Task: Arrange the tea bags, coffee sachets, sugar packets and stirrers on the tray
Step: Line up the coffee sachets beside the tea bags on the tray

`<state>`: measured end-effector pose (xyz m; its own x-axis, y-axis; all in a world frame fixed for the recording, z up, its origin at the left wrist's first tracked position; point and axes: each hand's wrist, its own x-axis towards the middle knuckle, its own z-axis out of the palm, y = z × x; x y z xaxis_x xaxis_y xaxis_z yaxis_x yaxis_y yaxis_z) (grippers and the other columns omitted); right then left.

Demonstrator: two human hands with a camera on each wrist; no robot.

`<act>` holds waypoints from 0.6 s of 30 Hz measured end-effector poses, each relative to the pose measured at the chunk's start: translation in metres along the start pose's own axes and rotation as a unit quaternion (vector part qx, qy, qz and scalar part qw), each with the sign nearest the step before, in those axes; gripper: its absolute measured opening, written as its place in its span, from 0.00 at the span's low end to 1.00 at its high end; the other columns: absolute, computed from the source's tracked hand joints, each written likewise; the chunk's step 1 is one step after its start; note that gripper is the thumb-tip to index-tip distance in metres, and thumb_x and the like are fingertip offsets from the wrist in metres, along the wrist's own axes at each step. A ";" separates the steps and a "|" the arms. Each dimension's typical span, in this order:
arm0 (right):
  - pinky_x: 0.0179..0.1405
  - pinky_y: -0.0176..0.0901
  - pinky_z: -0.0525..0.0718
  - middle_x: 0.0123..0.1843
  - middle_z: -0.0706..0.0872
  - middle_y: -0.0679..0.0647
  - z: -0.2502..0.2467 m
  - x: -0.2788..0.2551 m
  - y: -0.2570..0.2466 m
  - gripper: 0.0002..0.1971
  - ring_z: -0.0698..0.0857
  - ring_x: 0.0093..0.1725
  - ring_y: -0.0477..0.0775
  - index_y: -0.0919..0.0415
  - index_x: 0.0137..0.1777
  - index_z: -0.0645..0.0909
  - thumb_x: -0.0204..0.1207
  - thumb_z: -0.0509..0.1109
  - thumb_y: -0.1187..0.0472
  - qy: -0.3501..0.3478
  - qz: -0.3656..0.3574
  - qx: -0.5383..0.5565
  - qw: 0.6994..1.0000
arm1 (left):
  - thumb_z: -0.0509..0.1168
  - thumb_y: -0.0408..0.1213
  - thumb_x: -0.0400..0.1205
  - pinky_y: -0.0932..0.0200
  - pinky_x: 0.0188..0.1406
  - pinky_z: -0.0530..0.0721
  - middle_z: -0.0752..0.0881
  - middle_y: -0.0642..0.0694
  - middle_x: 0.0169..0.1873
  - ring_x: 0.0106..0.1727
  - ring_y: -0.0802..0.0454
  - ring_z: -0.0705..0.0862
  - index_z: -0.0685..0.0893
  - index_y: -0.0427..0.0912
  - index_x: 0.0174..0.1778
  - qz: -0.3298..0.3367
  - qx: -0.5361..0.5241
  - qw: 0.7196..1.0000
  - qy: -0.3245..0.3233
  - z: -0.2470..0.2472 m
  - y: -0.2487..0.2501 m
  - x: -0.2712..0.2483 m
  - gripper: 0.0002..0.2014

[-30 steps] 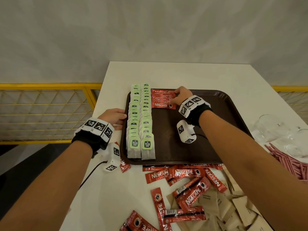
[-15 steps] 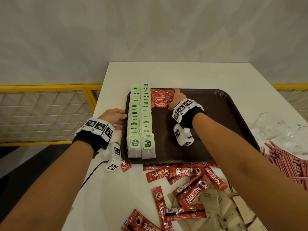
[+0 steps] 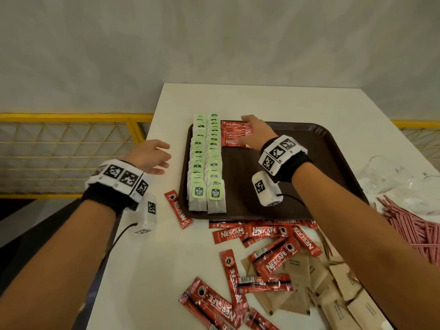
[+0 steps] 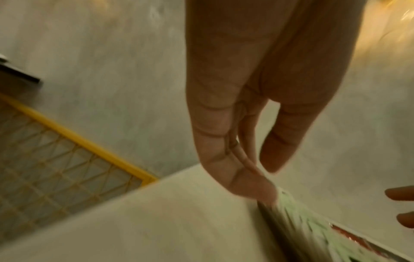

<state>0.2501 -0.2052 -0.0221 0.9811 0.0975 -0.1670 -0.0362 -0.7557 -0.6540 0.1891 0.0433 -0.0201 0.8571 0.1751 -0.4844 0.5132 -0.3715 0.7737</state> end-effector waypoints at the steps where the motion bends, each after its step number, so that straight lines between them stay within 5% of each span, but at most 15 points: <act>1: 0.69 0.47 0.75 0.69 0.77 0.59 0.000 -0.011 -0.005 0.33 0.78 0.67 0.57 0.57 0.76 0.66 0.72 0.74 0.62 -0.027 -0.022 0.013 0.999 | 0.62 0.25 0.82 0.58 0.38 0.81 0.80 0.44 0.42 0.38 0.52 0.79 0.74 0.38 0.69 0.002 0.034 0.999 -0.011 -0.006 -0.004 -0.009 0.19; 5: 0.57 0.43 0.81 0.61 0.83 0.57 0.007 -0.064 -0.026 0.25 0.81 0.54 0.49 0.57 0.71 0.72 0.75 0.73 0.60 -0.173 -0.083 0.032 0.981 | 0.71 0.28 0.76 0.59 0.32 0.86 0.83 0.38 0.42 0.35 0.49 0.81 0.73 0.39 0.68 -0.026 0.157 0.982 -0.100 -0.011 -0.024 -0.042 0.24; 8: 0.52 0.46 0.84 0.56 0.84 0.57 0.018 -0.097 -0.032 0.21 0.82 0.52 0.50 0.58 0.68 0.75 0.75 0.72 0.61 -0.243 -0.081 0.029 0.966 | 0.77 0.40 0.71 0.50 0.51 0.86 0.86 0.37 0.43 0.34 0.47 0.82 0.72 0.44 0.68 -0.019 0.254 0.957 -0.139 0.005 -0.037 -0.055 0.31; 10: 0.48 0.43 0.85 0.53 0.83 0.54 0.024 -0.114 -0.031 0.20 0.82 0.50 0.50 0.59 0.66 0.77 0.74 0.73 0.61 -0.271 -0.076 -0.009 0.960 | 0.78 0.47 0.69 0.48 0.54 0.84 0.88 0.37 0.46 0.33 0.47 0.82 0.73 0.43 0.66 0.010 0.293 0.945 -0.142 0.019 -0.044 -0.062 0.33; 14: 0.54 0.45 0.82 0.47 0.82 0.45 0.023 -0.146 -0.018 0.18 0.82 0.50 0.49 0.56 0.62 0.79 0.72 0.75 0.57 -0.270 -0.062 -0.116 0.954 | 0.78 0.54 0.66 0.49 0.54 0.86 0.85 0.42 0.50 0.38 0.46 0.84 0.75 0.43 0.60 0.049 0.320 0.943 -0.079 0.033 -0.057 -0.073 0.32; 18: 0.57 0.43 0.79 0.54 0.84 0.49 0.007 -0.177 0.008 0.18 0.83 0.55 0.50 0.54 0.60 0.81 0.71 0.76 0.56 -0.197 -0.026 -0.210 0.957 | 0.79 0.49 0.66 0.51 0.54 0.85 0.85 0.41 0.48 0.40 0.46 0.84 0.74 0.43 0.59 0.052 0.320 0.942 -0.080 0.037 -0.070 -0.088 0.30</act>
<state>0.0752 -0.2237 -0.0028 0.8289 0.3156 -0.4619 0.1706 -0.9290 -0.3285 0.0757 0.0197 -0.0466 0.8574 -0.0137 -0.5144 0.2501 -0.8625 0.4399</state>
